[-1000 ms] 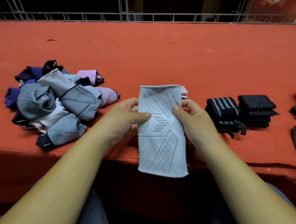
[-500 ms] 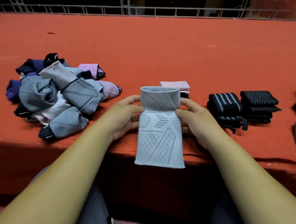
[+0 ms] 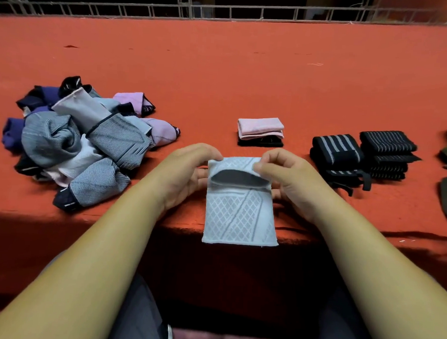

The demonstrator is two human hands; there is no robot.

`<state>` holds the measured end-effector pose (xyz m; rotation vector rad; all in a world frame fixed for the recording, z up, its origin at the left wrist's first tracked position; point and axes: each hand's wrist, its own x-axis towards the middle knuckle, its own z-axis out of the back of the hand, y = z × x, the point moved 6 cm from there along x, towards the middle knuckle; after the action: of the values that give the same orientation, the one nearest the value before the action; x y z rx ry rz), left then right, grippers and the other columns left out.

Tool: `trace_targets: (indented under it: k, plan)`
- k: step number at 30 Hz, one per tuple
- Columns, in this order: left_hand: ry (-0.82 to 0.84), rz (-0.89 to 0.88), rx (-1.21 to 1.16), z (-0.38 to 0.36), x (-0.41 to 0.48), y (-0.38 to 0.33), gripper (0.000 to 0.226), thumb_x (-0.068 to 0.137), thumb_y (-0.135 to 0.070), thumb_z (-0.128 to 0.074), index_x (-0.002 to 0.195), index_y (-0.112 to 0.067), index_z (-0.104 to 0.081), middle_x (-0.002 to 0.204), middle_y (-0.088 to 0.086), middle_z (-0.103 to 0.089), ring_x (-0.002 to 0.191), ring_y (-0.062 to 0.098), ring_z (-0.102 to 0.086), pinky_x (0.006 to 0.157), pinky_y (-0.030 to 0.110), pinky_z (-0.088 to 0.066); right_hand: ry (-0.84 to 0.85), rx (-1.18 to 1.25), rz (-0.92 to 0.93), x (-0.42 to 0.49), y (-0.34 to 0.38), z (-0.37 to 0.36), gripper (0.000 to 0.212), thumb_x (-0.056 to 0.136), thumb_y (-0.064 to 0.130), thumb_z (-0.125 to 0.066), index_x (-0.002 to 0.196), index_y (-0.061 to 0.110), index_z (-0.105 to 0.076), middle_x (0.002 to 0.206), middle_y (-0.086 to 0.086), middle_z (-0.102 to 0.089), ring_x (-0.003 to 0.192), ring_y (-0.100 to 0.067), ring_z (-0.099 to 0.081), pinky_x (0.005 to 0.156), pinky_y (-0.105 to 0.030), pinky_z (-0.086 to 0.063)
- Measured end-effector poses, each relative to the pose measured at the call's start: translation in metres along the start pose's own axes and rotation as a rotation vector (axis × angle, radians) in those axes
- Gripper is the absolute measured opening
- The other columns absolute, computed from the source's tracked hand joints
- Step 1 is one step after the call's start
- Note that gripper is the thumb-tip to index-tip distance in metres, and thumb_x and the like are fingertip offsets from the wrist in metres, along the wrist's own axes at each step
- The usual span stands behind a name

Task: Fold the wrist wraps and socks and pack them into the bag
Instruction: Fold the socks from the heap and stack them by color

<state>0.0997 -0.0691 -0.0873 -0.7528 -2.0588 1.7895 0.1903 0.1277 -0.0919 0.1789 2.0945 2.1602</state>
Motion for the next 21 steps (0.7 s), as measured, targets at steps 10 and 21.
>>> trace_targets:
  k: [10,21]
  plan:
    - [0.018,0.000,0.035,-0.001,0.000,0.007,0.031,0.095,0.007,-0.067,0.125,-0.004,-0.064,0.111,0.014,-0.075,0.093,0.021,-0.074,0.074,0.032,-0.063,0.027,0.116,-0.027,-0.001,-0.006,-0.004,0.043,0.094,0.008,-0.076,0.135,0.015,-0.063,0.118,-0.014,-0.079,0.114,-0.038,-0.074,0.101,-0.054,-0.058]
    - [0.143,0.107,0.163,-0.008,-0.007,0.014,0.030,0.097,-0.013,-0.073,0.126,-0.008,-0.071,0.121,0.014,-0.076,0.101,0.035,-0.071,0.088,0.051,-0.063,0.093,-0.051,-0.015,-0.011,-0.001,-0.006,0.025,0.103,0.009,-0.067,0.126,0.014,-0.076,0.116,-0.002,-0.081,0.105,-0.020,-0.078,0.085,-0.027,-0.061]
